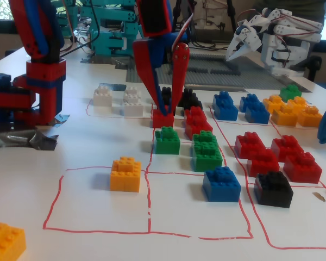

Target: Grab the block and put it in the grey marker

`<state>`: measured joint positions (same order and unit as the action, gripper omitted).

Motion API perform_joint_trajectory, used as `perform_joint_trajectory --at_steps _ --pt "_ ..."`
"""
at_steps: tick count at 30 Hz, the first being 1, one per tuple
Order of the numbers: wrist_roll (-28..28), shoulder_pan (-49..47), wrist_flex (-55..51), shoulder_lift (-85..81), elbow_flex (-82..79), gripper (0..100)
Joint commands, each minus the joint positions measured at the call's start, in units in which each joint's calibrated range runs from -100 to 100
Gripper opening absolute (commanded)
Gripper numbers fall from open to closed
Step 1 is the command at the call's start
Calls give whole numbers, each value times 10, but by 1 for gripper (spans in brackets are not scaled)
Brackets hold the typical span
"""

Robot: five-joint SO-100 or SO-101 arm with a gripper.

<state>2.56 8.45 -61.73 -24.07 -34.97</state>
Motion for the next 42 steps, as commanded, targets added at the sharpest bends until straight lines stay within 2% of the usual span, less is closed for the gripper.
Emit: perform_joint_trajectory --at_steps 1,10,31,37,42 --pt "-1 -17 6 29 95 0" --pt "-34 -69 -16 80 153 0" --pt "-26 -49 -21 74 146 0" --pt "-12 33 -120 16 152 0" --pt "68 155 -160 -55 115 0"
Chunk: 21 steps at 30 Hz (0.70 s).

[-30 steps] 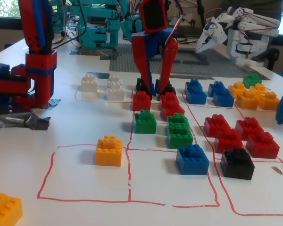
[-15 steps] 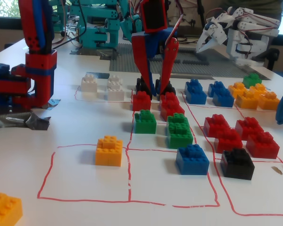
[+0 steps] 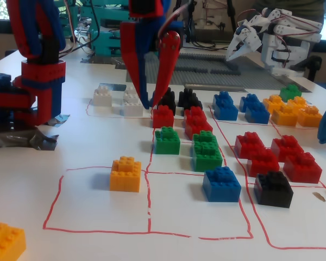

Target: Grab the block and put it in the grey marker

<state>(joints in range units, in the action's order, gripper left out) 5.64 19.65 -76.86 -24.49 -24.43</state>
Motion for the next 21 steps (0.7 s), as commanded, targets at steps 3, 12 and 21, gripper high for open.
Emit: perform_joint_trajectory --at_steps 3,12,21 --pt "70 104 -27 -62 -8 0" --pt "96 112 -31 -28 -59 24" --pt "156 120 -19 30 -47 29"
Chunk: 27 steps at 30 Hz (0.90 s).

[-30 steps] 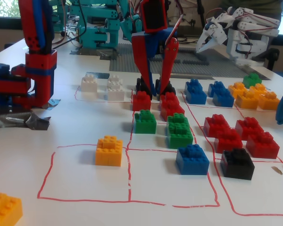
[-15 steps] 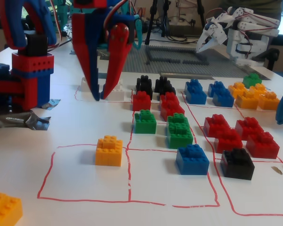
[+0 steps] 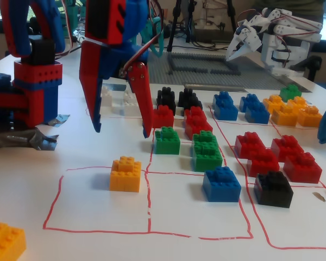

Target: Grab the block and put it in the grey marker

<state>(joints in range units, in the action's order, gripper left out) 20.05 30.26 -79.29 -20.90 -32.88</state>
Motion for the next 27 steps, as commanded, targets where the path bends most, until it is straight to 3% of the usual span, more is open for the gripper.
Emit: perform_joint_trajectory --at_steps 1,9,27 --pt "18 20 7 -1 37 29" --pt "43 62 46 33 50 30" --pt "9 57 82 132 111 29"
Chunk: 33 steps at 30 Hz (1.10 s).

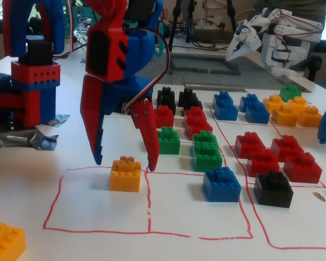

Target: Grab the block and put it in the grey marker

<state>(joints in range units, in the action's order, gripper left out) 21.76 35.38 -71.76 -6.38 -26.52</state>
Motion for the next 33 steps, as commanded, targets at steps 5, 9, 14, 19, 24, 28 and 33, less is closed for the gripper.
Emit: perform_joint_trajectory --at_steps 5,9,14,19,24,28,33 --pt "-19 6 23 1 48 28" --pt "-26 3 23 13 48 29" --pt "-35 4 21 18 46 29" --pt "-39 0 15 18 40 25" --pt "-43 -3 13 19 35 15" --pt "-44 -3 11 19 35 1" --pt "-42 -11 -23 9 58 0"
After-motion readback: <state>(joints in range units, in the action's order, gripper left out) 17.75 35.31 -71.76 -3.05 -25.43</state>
